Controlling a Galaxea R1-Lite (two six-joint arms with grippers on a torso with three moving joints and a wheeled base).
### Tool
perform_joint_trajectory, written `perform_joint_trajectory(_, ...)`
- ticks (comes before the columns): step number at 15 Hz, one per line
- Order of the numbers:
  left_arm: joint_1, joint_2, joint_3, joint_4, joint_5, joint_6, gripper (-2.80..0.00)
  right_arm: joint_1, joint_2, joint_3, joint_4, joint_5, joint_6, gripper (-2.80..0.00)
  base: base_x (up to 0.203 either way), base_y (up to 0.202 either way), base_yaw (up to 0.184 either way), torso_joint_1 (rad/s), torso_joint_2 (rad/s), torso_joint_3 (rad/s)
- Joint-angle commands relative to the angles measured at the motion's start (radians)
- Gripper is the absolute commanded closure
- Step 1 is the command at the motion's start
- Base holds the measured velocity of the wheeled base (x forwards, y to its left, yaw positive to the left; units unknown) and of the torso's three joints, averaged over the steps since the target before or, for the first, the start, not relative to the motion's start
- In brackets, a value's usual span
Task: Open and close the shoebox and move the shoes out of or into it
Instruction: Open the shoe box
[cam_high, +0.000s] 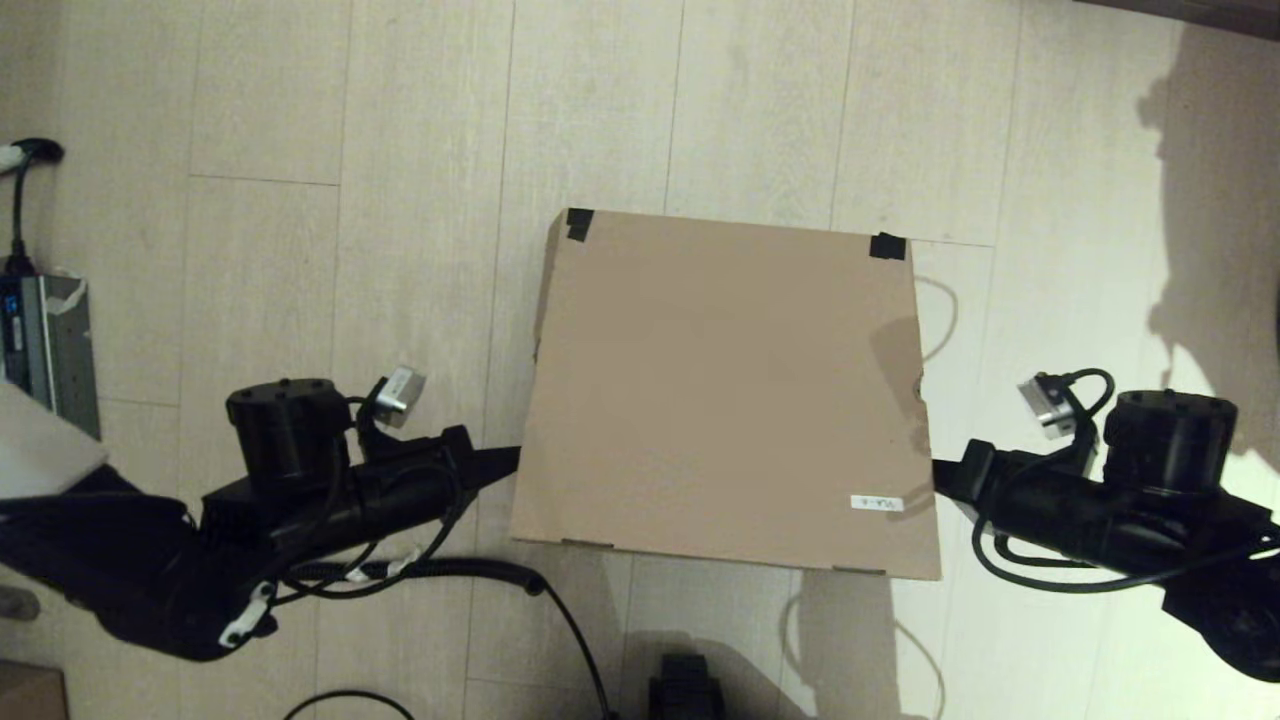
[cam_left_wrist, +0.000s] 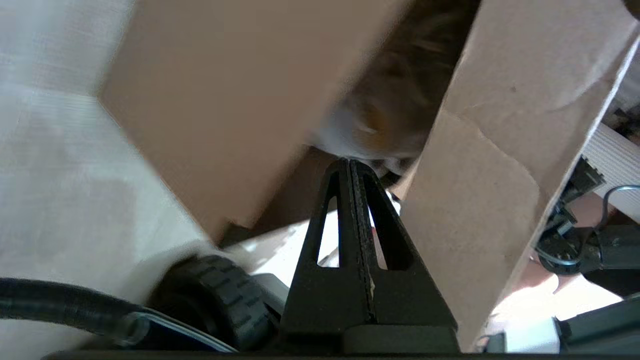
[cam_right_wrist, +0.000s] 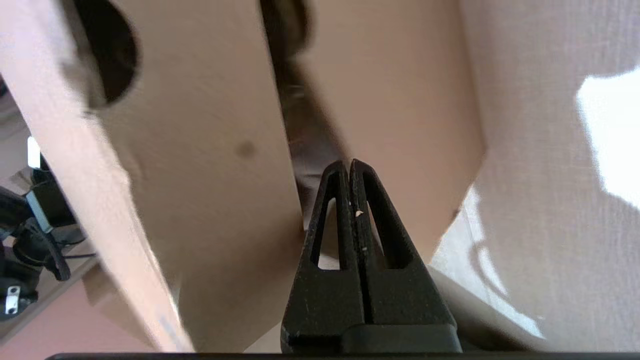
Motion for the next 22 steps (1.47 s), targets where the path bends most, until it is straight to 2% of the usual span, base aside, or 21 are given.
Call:
perform_joint_trajectory(1,-0.006,-0.076,-0.005,0.018,-0.002,-0.008,0.0,-0.001,-0.072,-0.002,0.018,0.002,0.004,0.0,0.0,0.0,0.0,0.0,0.0,0.0)
perform_joint_trajectory(6,-0.007,-0.199,-0.018,0.117,0.002,-0.017,0.0,-0.001,-0.194,-0.103,0.175,-0.002,0.032,0.0,0.0,0.0,0.0,0.0,0.0,0.0)
perform_joint_trajectory(9,-0.008,-0.261,-0.025,0.179,0.025,-0.015,0.0,-0.001,-0.212,-0.207,0.216,-0.004,0.116,0.0,0.0,0.0,0.0,0.0,0.0,0.0)
perform_joint_trajectory(12,-0.008,-0.285,-0.023,0.19,0.037,-0.016,0.0,-0.001,-0.224,-0.332,0.299,-0.004,0.196,0.0,0.0,0.0,0.0,0.0,0.0,0.0)
perform_joint_trajectory(17,-0.009,-0.304,-0.036,0.203,0.037,-0.016,0.0,-0.005,-0.188,-0.516,0.322,-0.004,0.337,0.0,0.0,0.0,0.0,0.0,0.0,0.0)
perform_joint_trajectory(20,-0.009,-0.323,-0.086,0.251,0.033,-0.017,0.0,-0.013,-0.186,-0.63,0.374,-0.004,0.432,0.0,0.0,0.0,0.0,0.0,0.0,0.0)
perform_joint_trajectory(22,-0.025,-0.315,-0.15,0.262,0.035,-0.026,0.0,-0.014,-0.21,-0.675,0.428,0.002,0.446,0.0,0.0,0.0,0.0,0.0,0.0,0.0)
